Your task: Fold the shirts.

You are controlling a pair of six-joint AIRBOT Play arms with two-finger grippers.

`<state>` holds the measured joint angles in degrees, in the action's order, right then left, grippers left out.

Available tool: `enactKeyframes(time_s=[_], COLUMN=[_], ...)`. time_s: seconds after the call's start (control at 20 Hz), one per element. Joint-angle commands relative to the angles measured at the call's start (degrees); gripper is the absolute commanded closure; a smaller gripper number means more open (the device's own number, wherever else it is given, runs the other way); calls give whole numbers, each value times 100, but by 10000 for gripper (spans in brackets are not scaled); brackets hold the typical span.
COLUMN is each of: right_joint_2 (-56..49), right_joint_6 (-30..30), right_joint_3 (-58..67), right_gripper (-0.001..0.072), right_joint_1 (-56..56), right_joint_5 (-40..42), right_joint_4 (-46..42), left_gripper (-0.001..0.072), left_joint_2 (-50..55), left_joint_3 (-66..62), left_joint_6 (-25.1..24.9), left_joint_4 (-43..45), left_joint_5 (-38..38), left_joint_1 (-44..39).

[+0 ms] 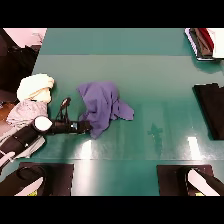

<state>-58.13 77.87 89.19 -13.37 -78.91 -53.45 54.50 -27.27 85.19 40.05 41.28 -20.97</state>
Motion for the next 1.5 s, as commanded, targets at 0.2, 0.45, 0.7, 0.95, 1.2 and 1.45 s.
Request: enactKeyframes(time_s=[0.2, 0.45, 0.7, 0.95, 1.2, 1.45], right_joint_2=[-11, -887, -2253, -3145, -3346, -2629], right_joint_6=[-44, -103, -675, -743, -745, -750], right_joint_3=[-2437, -4374, -4236, -3442, -3158, -3130], right_gripper=[541, 279, 283, 285, 552, 698], right_joint_1=[387, 1956, 3272, 3823, 4030, 3377], right_joint_5=[-179, 1276, 2081, 2114, 2332, 2326], right_joint_4=[643, 741, 1740, 1945, 1939, 1860], left_gripper=[684, 683, 684, 683, 683, 684], left_joint_2=[20, 20, 20, 20, 20, 7], left_joint_3=[-3222, -4376, -4374, -4374, -4374, -4754], left_joint_6=[-157, -160, -160, -160, -162, -164], left_joint_4=[1539, 2026, 2151, 2155, 2155, 2181], left_joint_5=[1593, 2092, 2387, 2503, 2522, 2387], left_joint_1=[894, 1637, 1683, 1683, 1683, 1685])
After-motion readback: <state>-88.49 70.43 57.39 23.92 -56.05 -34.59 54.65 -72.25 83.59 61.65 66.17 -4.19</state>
